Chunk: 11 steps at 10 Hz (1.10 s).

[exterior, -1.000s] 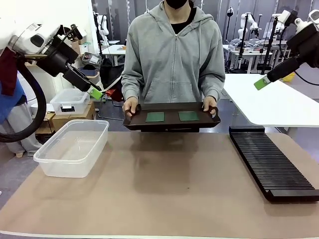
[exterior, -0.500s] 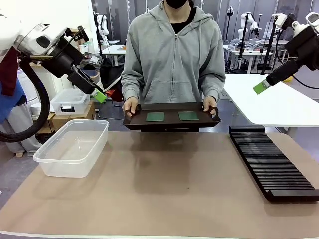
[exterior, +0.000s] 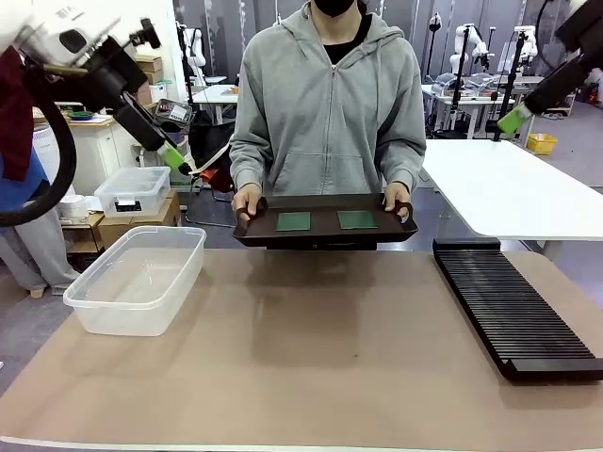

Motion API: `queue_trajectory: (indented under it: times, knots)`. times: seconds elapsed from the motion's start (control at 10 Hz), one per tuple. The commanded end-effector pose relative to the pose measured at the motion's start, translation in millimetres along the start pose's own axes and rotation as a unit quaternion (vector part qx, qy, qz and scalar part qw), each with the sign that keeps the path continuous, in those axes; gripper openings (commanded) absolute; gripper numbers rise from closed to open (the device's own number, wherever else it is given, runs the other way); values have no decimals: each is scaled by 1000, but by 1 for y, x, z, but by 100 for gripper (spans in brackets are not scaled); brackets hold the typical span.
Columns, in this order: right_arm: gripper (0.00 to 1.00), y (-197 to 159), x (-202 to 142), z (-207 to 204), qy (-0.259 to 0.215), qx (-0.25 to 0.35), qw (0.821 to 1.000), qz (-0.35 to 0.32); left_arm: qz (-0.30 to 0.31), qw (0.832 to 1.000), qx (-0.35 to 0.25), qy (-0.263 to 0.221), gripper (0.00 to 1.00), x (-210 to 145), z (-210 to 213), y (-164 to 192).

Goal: Sort PCBs into racks and boxes based on the side picked up.
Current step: Pick up the Blank PCB handed by the Human.

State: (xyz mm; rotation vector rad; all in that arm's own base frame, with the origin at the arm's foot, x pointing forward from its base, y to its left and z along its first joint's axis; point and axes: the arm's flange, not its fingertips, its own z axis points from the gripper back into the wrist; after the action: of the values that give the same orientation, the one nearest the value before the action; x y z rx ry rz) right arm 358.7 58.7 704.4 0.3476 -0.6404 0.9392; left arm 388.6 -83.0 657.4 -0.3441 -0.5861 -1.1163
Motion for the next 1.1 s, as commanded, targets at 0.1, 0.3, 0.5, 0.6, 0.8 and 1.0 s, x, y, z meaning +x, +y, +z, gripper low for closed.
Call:
queue_trajectory:
  times: [0.1,0.3,0.5,0.6,0.8,1.0]
  knots:
    - [100,-31,-21,26,-34,-1,999,26,-5,998,42,-54,100,-22,19,10]
    - [100,-45,-44,37,-81,-1,995,54,-5,995,51,-86,100,-45,28,18]
    - [100,-50,-58,43,-90,1,994,66,-1,993,55,-101,100,-64,34,25]
    - [100,-51,-62,46,-88,-4,994,68,-4,993,58,-106,100,-70,37,27]
    - [100,-52,-67,50,-94,-10,993,71,-11,992,65,-105,100,-75,44,26]
    - [100,-51,-65,50,-98,-18,993,71,-9,992,73,-102,100,-75,47,24]
